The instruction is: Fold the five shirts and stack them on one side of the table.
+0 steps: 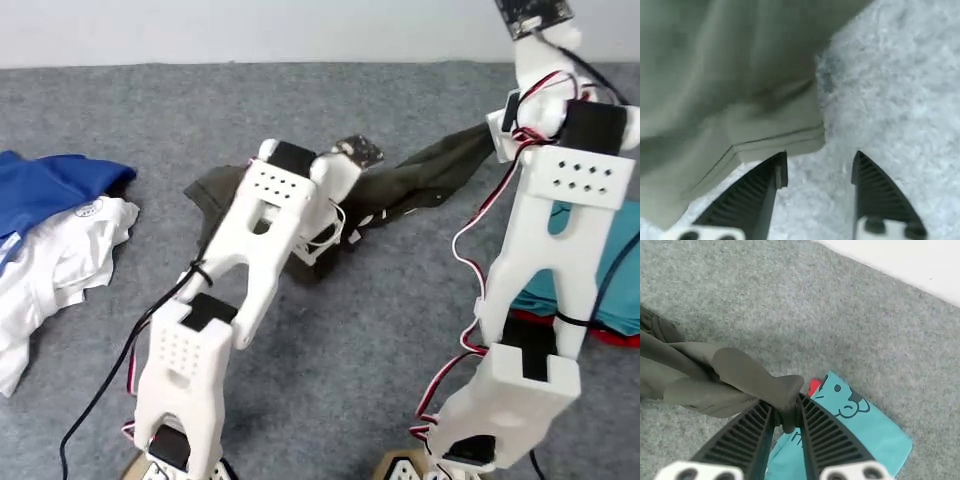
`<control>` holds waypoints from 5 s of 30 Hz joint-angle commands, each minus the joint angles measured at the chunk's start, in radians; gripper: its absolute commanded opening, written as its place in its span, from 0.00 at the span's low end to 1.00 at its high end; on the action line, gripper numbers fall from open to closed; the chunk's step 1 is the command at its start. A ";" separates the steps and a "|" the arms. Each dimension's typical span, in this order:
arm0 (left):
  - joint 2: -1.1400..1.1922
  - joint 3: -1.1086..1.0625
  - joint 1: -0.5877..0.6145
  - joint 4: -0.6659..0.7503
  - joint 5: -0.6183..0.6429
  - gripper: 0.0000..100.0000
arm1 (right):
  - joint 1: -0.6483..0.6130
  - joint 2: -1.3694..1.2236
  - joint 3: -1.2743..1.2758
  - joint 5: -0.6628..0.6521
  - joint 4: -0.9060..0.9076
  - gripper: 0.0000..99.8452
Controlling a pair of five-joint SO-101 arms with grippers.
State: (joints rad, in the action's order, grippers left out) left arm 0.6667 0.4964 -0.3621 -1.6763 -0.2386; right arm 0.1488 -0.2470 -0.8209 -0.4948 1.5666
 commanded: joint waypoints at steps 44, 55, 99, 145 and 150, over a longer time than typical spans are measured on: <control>-0.563 0.321 0.310 -0.037 -0.068 0.01 | 0.015 0.018 -0.512 -0.009 0.173 0.01; -0.918 0.321 0.428 0.292 -0.198 0.01 | 0.013 0.074 -0.853 -0.146 0.025 0.01; -1.304 -0.591 0.428 0.563 -0.539 0.01 | -0.047 0.305 -0.104 -0.430 -0.217 0.01; -0.301 -0.150 0.480 0.948 -0.813 0.01 | -0.113 -0.286 0.026 -0.470 -0.748 0.01; -0.302 -0.145 0.500 0.744 -0.813 0.01 | -0.099 -0.196 0.026 -0.433 -0.409 0.01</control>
State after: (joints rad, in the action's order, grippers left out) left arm 0.3920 0.2954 0.1243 -0.8278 -1.0411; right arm 0.0353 -0.5616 -0.7856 -0.9490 0.9789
